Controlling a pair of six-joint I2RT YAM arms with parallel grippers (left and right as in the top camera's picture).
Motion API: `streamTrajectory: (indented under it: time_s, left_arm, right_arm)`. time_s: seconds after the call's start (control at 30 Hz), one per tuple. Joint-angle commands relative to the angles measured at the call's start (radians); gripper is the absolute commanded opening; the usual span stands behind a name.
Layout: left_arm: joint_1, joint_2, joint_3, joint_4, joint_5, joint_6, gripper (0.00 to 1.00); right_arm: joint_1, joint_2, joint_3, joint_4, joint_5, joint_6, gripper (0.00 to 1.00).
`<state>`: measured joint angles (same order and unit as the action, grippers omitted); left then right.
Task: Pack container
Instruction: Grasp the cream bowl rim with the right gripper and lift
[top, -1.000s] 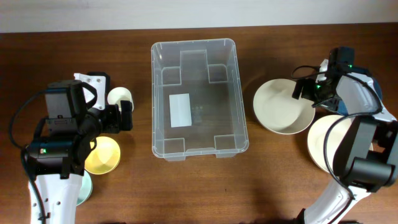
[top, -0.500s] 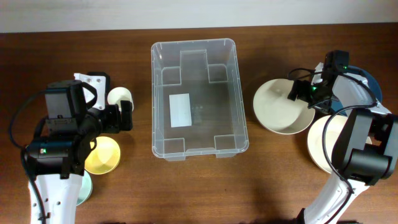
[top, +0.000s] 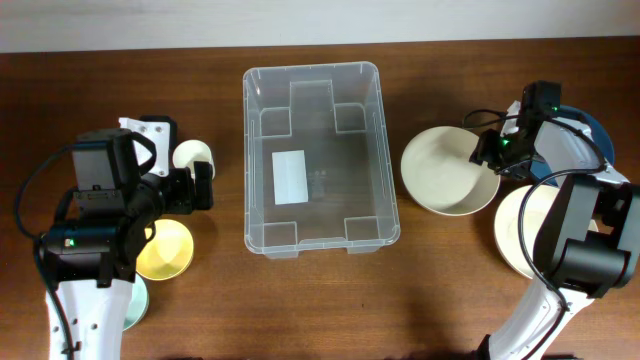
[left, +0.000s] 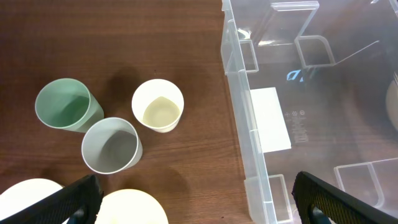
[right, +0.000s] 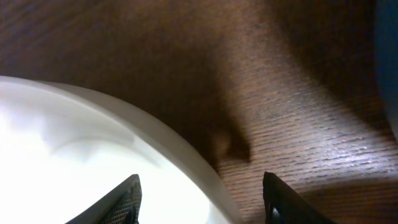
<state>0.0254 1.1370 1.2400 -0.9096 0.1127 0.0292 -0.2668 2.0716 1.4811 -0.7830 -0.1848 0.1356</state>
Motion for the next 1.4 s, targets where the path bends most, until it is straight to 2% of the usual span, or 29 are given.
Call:
streamTrajectory:
  time_s: [0.0,0.2,0.33,0.37,0.6,0.67,0.97,1.37]
  left_arm:
    - [0.002,0.0,0.019,0.0,-0.004,-0.007,1.0]
    - [0.002,0.0,0.019,0.0,-0.004,-0.007,1.0]
    - [0.002,0.0,0.019,0.0,-0.004,-0.007,1.0]
    - [0.002,0.0,0.019,-0.001,-0.004,-0.007,1.0]
    - [0.002,0.0,0.019,0.0,-0.004,-0.007,1.0]
    - [0.002,0.0,0.019,-0.001,-0.004,-0.007,1.0]
    - [0.002,0.0,0.019,0.0,-0.005,-0.007,1.0]
    - [0.002,0.0,0.019,0.0,-0.005,-0.007,1.0]
  right_arm:
    - [-0.004,0.013,-0.033,0.009,0.04,0.004,0.58]
    - [-0.004,0.013,-0.088,0.041,0.039,0.004,0.55]
    - [-0.004,0.013,-0.088,0.043,0.039,0.004,0.45]
    - [-0.004,0.013,-0.088,0.043,0.039,0.004,0.38]
    - [-0.004,0.013,-0.088,0.053,0.039,0.004,0.15]
    - [-0.004,0.011,-0.088,0.055,0.038,0.004,0.04]
    - [-0.002,-0.019,0.012,-0.022,0.008,0.004,0.04]
    - [0.028,-0.146,0.394,-0.275,-0.043,-0.021,0.04]
